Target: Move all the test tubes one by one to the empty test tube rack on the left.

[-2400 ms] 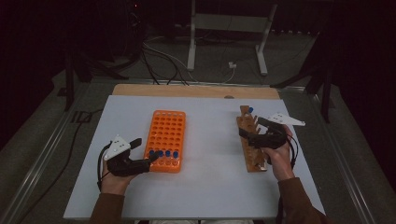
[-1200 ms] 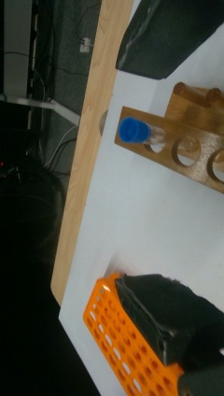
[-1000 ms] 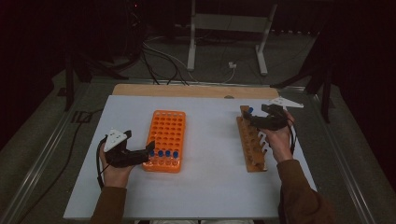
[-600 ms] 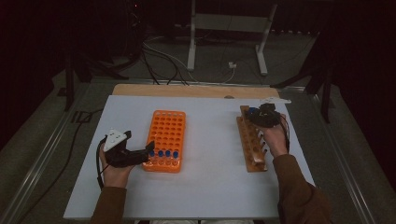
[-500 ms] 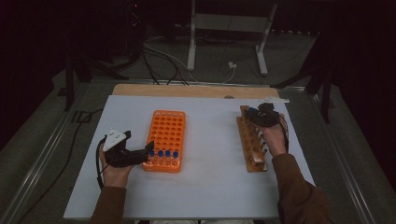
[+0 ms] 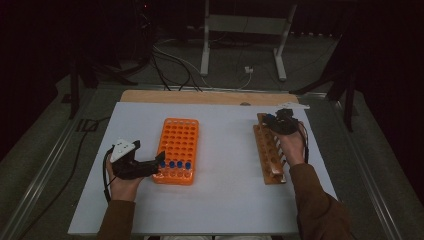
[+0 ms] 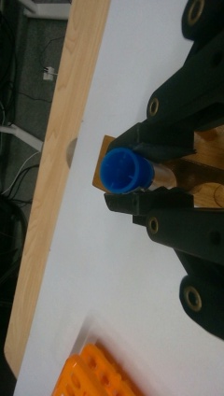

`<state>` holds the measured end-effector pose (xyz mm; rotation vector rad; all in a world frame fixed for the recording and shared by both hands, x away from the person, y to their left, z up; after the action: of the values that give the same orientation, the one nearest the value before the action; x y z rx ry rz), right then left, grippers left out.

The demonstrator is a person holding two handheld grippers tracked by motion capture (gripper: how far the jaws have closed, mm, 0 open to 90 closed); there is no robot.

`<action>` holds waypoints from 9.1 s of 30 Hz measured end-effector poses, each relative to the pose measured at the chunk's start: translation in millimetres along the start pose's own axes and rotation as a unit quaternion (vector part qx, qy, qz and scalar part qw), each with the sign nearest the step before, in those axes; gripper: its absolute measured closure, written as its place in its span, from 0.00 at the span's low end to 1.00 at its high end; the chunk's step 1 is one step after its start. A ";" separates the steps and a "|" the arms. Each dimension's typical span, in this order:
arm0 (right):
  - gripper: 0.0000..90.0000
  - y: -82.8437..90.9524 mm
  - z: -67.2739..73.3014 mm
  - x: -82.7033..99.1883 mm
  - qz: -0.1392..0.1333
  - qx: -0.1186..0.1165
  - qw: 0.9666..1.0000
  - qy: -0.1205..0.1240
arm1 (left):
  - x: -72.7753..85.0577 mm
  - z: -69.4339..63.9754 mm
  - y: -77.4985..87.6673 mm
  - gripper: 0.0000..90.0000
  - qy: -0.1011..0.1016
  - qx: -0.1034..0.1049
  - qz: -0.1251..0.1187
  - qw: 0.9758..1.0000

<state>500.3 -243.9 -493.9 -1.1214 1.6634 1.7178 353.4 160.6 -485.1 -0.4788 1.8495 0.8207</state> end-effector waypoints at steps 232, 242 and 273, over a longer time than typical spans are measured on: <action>0.01 76.7 82.7 -3.6 -0.074 -0.145 0.987 0.014 | 55.2 -18.4 5.3 0.87 -0.059 0.023 0.124 0.990; 0.01 79.5 79.8 2.3 -0.077 -0.145 0.986 0.010 | 62.7 -18.3 2.3 0.87 -0.070 0.014 0.147 0.987; 0.01 112.0 50.5 42.2 -0.106 -0.102 0.989 0.011 | 19.9 -4.6 46.9 0.41 -0.019 0.041 -0.026 0.999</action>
<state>375.5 -217.6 -469.4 -1.3634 1.3478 1.7714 311.9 190.4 -487.1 -0.4538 1.8209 0.7113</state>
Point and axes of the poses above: each handheld gripper's, and its own axes: y roughly backward along the jaws, x roughly out of its underside, z roughly to its left, the point moved 8 cm from there along -y, roughly forward along the jaws, and after that the axes turned 15 degrees about x, right-handed, at the moved point
